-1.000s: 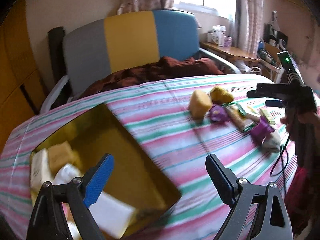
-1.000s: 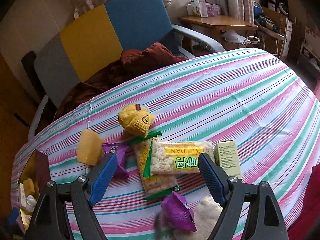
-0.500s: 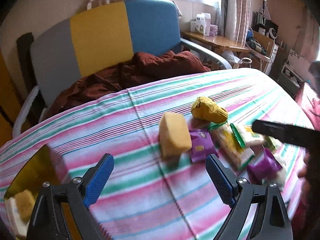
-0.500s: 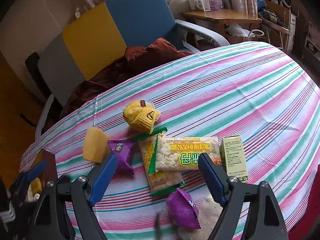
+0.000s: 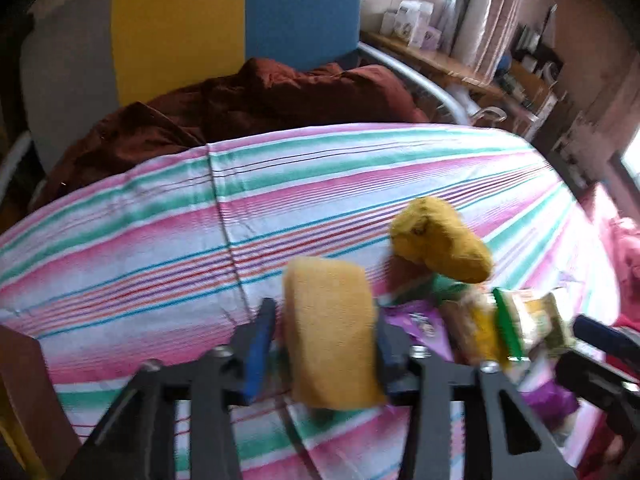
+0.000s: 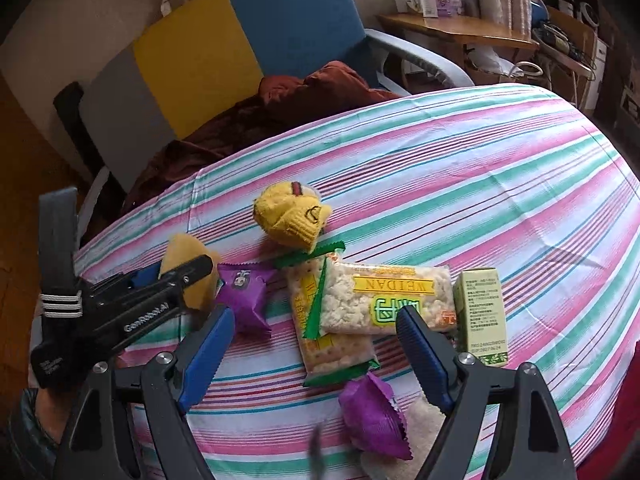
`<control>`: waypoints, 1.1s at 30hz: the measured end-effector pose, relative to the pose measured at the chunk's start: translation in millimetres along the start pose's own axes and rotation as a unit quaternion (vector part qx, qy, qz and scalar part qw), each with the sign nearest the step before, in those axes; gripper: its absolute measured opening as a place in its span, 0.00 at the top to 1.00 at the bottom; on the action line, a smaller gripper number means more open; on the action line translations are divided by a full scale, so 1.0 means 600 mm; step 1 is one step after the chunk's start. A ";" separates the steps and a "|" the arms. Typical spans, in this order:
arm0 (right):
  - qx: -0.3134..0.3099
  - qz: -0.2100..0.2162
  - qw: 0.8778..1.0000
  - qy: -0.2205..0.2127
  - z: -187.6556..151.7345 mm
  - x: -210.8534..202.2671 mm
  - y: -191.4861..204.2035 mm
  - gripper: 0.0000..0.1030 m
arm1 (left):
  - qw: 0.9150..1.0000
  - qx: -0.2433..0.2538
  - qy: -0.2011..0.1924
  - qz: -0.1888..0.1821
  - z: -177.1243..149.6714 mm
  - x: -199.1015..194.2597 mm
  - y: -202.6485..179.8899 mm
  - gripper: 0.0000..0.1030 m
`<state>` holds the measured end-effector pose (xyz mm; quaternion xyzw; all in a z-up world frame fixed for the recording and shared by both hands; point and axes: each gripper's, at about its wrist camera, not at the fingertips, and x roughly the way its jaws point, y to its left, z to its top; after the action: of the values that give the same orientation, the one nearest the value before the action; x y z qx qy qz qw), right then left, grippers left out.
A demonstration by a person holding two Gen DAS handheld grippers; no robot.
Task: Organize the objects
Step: 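Grasp the yellow sponge with the left tool while the right tool grasps a purple packet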
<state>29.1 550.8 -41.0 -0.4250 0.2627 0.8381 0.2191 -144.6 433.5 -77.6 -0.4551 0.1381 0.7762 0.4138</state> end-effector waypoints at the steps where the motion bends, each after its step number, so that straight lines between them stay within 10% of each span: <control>1: -0.007 0.001 1.000 0.000 -0.001 0.001 0.004 0.18 | 1.000 0.005 -0.003 0.004 -0.004 -0.005 -0.001 0.65; 27: -0.068 0.037 0.993 0.083 0.022 0.139 0.087 0.34 | 0.996 -0.063 -0.049 -0.042 -0.200 -0.241 0.058 0.64; 33: -0.094 0.037 0.992 0.079 0.015 0.137 0.094 0.59 | 0.995 -0.066 -0.056 -0.042 -0.224 -0.271 0.057 0.64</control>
<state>-54.3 524.9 -90.2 -0.4989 0.2148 0.8302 0.1253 -51.9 248.8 -23.1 -0.4430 0.0437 0.7899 0.4219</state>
